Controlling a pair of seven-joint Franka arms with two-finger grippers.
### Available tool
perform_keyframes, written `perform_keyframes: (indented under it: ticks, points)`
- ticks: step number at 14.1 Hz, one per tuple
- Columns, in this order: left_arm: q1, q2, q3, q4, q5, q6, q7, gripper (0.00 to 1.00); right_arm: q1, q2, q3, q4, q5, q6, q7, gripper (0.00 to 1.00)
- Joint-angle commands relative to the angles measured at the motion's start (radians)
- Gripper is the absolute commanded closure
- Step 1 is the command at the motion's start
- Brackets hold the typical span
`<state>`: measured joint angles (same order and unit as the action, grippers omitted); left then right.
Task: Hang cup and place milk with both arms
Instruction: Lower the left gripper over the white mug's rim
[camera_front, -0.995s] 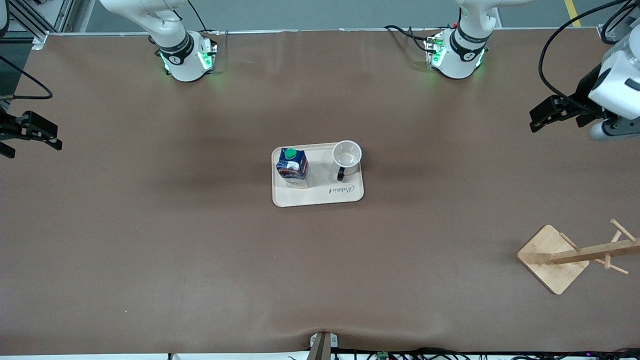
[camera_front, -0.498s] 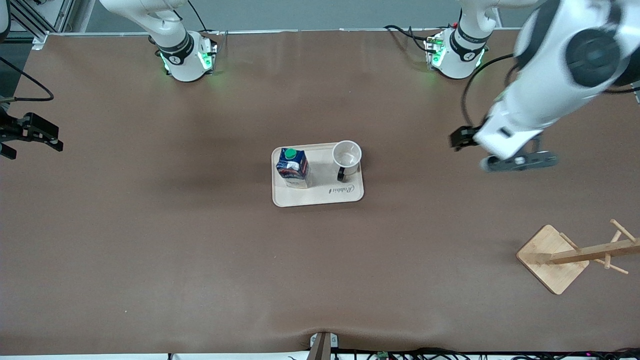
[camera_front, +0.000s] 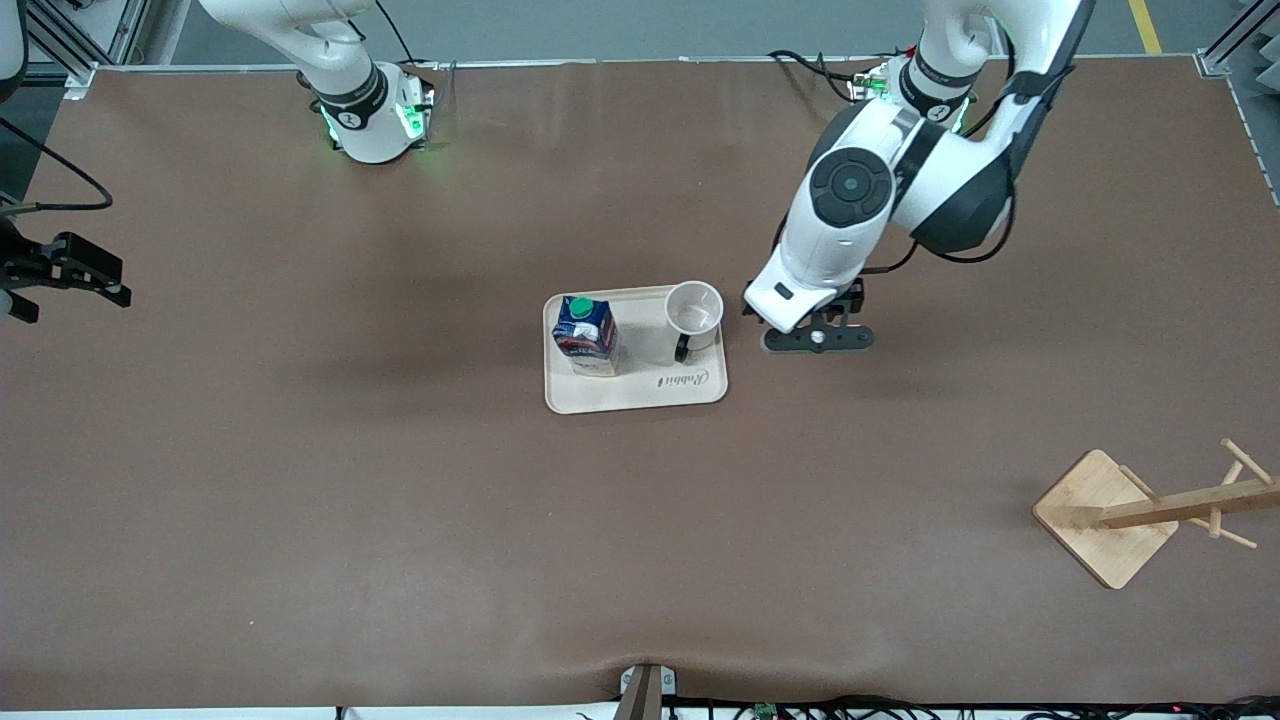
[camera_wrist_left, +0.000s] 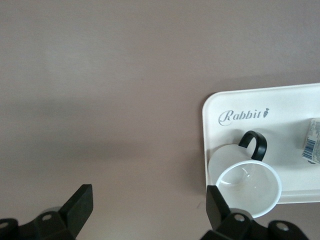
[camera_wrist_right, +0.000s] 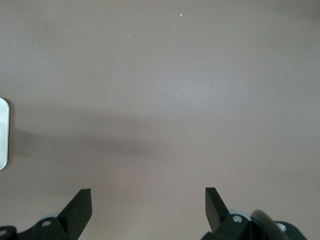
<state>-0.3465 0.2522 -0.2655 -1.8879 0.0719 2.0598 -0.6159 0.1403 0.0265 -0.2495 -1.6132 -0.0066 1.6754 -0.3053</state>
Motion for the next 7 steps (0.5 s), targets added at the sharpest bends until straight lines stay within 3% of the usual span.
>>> perform_keyframes:
  ticks: [1,7]
  points:
    - [-0.002,-0.019,-0.034,-0.126,0.014,0.165,-0.054,0.00,-0.013,0.016,0.007,0.027,0.004,-0.008,-0.014,0.00]
    - [-0.046,0.104,-0.043,-0.119,0.017,0.252,-0.064,0.09,-0.013,0.023,0.007,0.030,0.003,-0.006,-0.014,0.00]
